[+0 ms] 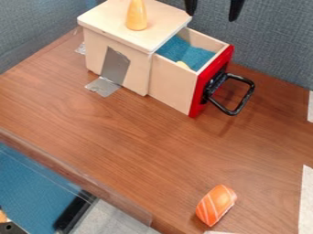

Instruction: Close the drawer

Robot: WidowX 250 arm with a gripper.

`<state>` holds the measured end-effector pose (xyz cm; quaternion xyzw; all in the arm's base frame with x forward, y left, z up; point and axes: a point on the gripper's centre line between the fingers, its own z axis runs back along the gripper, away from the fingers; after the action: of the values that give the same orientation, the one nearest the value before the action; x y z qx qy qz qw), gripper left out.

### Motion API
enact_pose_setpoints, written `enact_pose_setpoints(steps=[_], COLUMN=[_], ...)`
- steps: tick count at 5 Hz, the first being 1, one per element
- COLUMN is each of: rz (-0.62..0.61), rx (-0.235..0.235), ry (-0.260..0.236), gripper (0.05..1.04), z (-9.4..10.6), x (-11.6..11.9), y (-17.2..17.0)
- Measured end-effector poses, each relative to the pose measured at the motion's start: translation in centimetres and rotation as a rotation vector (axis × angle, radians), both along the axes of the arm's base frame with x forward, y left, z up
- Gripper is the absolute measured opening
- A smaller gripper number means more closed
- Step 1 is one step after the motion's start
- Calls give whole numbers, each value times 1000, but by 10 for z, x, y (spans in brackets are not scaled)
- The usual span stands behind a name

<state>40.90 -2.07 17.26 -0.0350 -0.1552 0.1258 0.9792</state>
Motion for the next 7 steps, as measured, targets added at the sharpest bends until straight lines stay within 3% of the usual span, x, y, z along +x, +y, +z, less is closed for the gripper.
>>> enact_pose_setpoints(steps=[1, 4, 5, 7], rz=[4, -161, -201, -243], rx=[2, 40, 88, 182], ry=[45, 26, 58, 191], gripper=[999, 999, 999, 999], z=[-16, -22, -42, -94], x=[0, 19, 20, 24], y=[0, -92, -109, -116])
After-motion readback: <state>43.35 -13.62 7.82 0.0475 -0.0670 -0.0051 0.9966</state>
